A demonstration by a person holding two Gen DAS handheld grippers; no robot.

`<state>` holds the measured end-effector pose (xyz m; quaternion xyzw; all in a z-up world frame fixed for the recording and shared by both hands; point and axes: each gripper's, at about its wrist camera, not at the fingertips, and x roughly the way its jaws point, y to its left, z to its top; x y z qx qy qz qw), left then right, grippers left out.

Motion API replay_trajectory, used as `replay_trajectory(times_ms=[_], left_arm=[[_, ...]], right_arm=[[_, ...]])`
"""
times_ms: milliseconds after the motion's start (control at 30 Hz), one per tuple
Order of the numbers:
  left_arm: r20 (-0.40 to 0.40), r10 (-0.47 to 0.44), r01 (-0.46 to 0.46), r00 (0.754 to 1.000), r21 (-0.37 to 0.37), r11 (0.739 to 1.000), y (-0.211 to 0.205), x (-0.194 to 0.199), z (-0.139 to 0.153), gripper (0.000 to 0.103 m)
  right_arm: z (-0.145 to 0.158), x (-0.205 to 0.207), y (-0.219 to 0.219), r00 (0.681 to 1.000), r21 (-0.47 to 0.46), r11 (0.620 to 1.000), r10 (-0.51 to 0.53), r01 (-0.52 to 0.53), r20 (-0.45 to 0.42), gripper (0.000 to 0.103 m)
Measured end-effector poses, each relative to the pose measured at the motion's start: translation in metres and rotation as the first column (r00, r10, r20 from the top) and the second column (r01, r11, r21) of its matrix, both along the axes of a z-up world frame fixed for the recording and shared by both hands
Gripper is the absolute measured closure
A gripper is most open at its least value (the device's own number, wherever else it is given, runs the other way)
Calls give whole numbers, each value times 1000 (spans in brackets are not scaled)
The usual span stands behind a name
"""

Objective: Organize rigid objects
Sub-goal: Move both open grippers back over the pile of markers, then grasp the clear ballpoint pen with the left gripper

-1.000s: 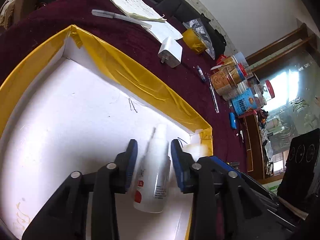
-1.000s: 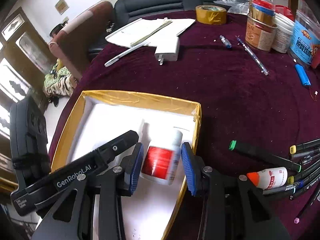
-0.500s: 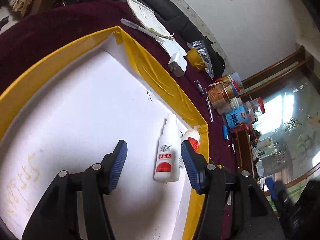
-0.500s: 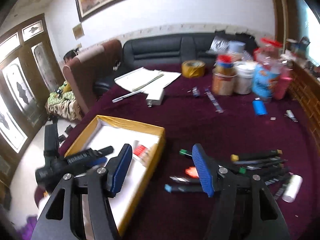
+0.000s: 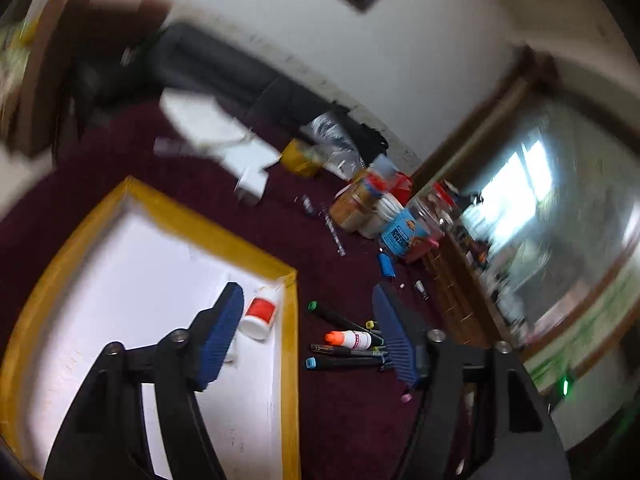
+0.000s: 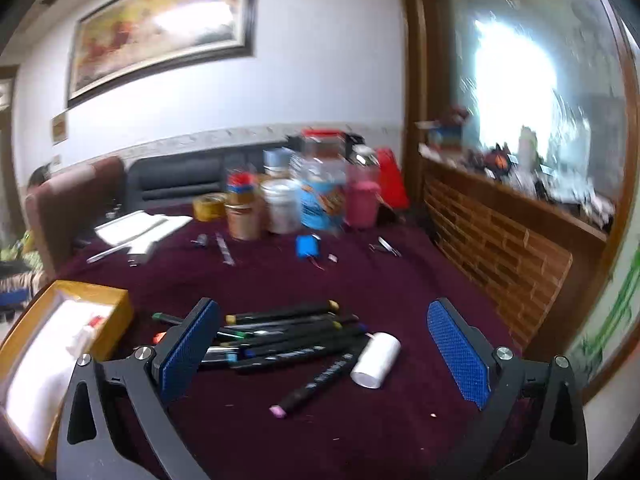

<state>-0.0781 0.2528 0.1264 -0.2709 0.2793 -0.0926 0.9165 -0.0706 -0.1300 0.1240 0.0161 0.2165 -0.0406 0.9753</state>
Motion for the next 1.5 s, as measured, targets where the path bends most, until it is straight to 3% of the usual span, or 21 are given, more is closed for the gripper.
replay_trajectory(times_ms=[100,200,367,600,667,800,900,967,1033,1100,1233,1367,1433,1500], left_arm=[[73,-3,-11,997,182,983,-24,-21,31,22],[85,-14,-11,996,286,958,-41,-26,45,18],[-38,-80,88,996,326,941,-81,7,24,18],[-229,-225,303,947,405,863,-170,62,-40,19],[-259,-208,312,943,475,823,-188,78,-59,19],[-345,-130,303,930,516,801,-189,107,-95,19],[-370,-168,344,914,485,804,-191,106,-106,20],[-416,-247,433,875,447,782,-205,97,-112,29],[-426,-274,475,862,491,730,-219,82,-116,30],[-435,-323,520,840,480,706,-228,67,-116,31],[-451,-437,600,778,326,731,-224,44,-111,42],[-383,-425,555,821,353,754,-221,38,-98,42],[-396,-397,534,828,341,773,-221,49,-105,42],[-422,-340,500,840,360,788,-222,60,-118,51]], right_arm=[[-14,23,-23,998,29,998,-59,59,-21,1],[-28,40,-44,994,55,993,-101,103,-39,1],[-54,50,-81,986,132,979,-144,154,-79,2],[-77,51,-108,974,198,958,-184,208,-133,2],[-79,52,-109,972,200,957,-181,209,-146,2],[-84,57,-109,969,200,958,-169,204,-179,2],[-85,58,-110,968,205,957,-168,205,-185,2],[-86,60,-110,967,210,956,-163,204,-196,2],[-89,61,-111,965,221,954,-155,202,-210,2],[-90,63,-112,963,230,952,-151,203,-224,2],[-93,62,-117,959,256,943,-151,212,-239,2],[-95,64,-120,955,271,938,-146,216,-256,2],[-95,66,-121,954,274,937,-146,218,-262,2],[-96,66,-122,953,277,936,-144,218,-266,2]])
